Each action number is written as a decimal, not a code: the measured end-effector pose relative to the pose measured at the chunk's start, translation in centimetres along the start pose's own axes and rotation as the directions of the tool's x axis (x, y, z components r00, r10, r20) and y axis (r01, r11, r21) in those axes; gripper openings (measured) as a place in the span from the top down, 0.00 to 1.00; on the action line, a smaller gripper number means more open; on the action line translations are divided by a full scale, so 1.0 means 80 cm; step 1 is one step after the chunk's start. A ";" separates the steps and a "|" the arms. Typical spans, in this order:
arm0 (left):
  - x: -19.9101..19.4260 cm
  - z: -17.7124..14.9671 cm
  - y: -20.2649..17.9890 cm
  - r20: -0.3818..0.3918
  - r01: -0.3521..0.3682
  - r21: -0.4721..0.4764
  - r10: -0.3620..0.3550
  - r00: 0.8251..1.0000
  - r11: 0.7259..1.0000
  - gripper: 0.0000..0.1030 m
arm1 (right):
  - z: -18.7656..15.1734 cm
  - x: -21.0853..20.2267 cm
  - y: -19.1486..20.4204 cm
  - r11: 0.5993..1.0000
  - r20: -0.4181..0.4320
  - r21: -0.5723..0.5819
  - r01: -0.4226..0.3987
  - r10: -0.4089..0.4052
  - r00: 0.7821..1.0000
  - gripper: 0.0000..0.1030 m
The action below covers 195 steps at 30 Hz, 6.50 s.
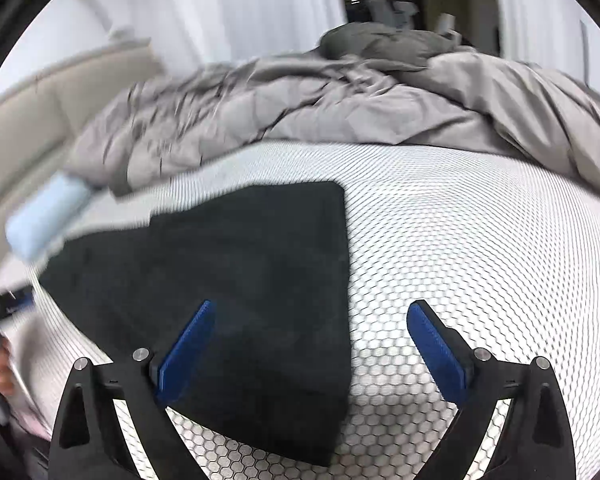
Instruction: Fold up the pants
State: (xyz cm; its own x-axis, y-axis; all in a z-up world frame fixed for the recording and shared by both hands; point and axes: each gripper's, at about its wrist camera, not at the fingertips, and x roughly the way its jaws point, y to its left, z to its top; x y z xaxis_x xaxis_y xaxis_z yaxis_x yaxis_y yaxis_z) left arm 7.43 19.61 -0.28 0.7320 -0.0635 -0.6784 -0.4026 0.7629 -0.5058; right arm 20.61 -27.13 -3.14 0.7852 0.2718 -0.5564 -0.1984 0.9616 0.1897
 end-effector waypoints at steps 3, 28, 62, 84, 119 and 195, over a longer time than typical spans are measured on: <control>0.025 0.022 0.045 -0.015 0.050 -0.154 -0.053 0.998 0.987 0.04 | 0.001 -0.003 -0.007 1.000 -0.003 0.018 -0.015 0.015 1.000 0.05; -0.009 -0.019 -0.312 -0.081 0.285 0.491 -0.283 0.956 0.823 0.88 | 0.007 0.015 0.000 0.999 0.010 -0.037 -0.007 0.007 1.000 0.05; 0.154 -0.029 -0.156 -0.268 0.147 0.366 -0.048 0.962 0.919 0.36 | -0.038 0.072 0.183 0.895 -0.211 -0.412 -0.174 0.093 0.973 0.05; 0.147 -0.035 -0.169 -0.255 0.124 0.438 -0.010 0.967 0.890 0.34 | -0.009 0.001 -0.031 0.964 -0.051 0.185 -0.193 0.206 0.977 0.27; 0.119 -0.045 -0.178 -0.222 0.156 0.471 -0.054 0.974 0.868 0.34 | 0.015 0.031 -0.031 0.914 -0.161 0.237 -0.330 0.371 0.914 0.56; 0.181 -0.075 -0.255 -0.313 0.309 0.754 -0.096 0.945 0.580 0.37 | 0.016 0.160 0.124 0.940 -0.288 -0.314 -0.134 0.041 0.957 0.48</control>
State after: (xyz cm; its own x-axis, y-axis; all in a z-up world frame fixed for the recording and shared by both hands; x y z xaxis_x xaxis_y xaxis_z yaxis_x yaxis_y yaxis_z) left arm 22.93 -0.75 -3.01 0.5580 -0.3349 -0.7593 0.4072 0.9077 -0.1010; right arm 29.45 -14.14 -7.33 0.5744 0.3102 -0.7575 -0.4764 0.8792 -0.0011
